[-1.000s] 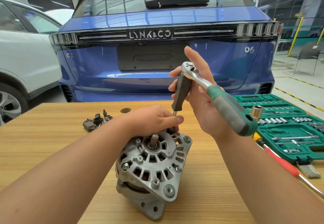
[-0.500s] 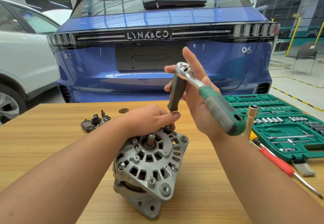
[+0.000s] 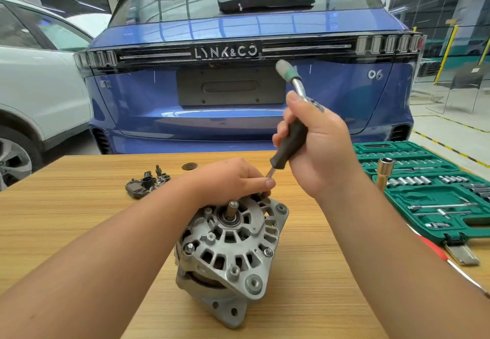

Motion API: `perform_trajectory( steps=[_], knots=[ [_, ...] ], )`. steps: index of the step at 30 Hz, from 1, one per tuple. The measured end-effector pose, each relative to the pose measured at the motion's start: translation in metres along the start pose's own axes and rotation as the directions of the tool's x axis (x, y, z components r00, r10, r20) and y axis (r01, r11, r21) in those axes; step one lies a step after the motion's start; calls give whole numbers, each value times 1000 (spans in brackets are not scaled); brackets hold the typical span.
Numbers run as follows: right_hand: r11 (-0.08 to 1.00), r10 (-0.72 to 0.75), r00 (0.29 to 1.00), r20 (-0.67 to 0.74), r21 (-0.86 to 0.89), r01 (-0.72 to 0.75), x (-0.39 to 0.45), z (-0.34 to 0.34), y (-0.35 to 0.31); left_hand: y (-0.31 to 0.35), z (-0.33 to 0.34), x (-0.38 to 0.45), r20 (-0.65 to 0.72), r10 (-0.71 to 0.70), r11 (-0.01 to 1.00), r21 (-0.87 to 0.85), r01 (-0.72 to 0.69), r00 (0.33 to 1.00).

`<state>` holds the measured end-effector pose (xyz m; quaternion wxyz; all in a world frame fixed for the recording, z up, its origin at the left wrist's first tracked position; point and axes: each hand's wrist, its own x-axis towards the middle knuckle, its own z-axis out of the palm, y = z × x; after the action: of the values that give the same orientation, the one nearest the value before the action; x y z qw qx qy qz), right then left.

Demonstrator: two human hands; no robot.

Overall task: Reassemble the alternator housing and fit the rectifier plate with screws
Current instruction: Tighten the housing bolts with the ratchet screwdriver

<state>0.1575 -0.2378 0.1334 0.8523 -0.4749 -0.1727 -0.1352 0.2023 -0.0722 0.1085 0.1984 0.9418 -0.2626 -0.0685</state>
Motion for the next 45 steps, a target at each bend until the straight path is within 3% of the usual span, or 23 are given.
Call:
perform_trajectory(
  steps=[3,6,8,10,12,14,18,22,36,45],
  knots=[
    [955,163,959,231,205,-212,3,-8,-6,-1,-1,-1,-14,9,1000,-13,-9,1000],
    [930,163,958,237,286,-230,4,-5,-1,-1,-1,-1,-10,6,1000,-4,-6,1000],
    [948,95,984,151,288,-136,4,-1,4,0,-1,-1,-8,2,1000,-4,-2,1000],
    [989,-70,994,80,136,58,2,0,10,0,-2,0,-2,2,1000,6,-2,1000],
    [956,-266,960,91,-107,275,-3,1,16,0,-2,-1,11,5,1000,10,-6,1000],
    [898,-350,924,153,-228,377,-6,1,19,1,-2,-2,13,1,1000,18,-1,1000],
    [961,-221,942,254,-108,255,-9,2,8,2,-3,-4,11,-16,1000,17,16,1000],
    [987,-104,967,231,-93,128,-11,5,0,2,-3,-4,16,-23,1000,10,23,1000],
    [967,-132,932,339,-164,196,-14,-2,11,3,-3,-6,7,-36,999,-23,36,999],
    [994,-50,954,296,-83,77,-1,-9,17,6,-4,-9,-3,-11,1000,-26,11,1000]
  ],
)
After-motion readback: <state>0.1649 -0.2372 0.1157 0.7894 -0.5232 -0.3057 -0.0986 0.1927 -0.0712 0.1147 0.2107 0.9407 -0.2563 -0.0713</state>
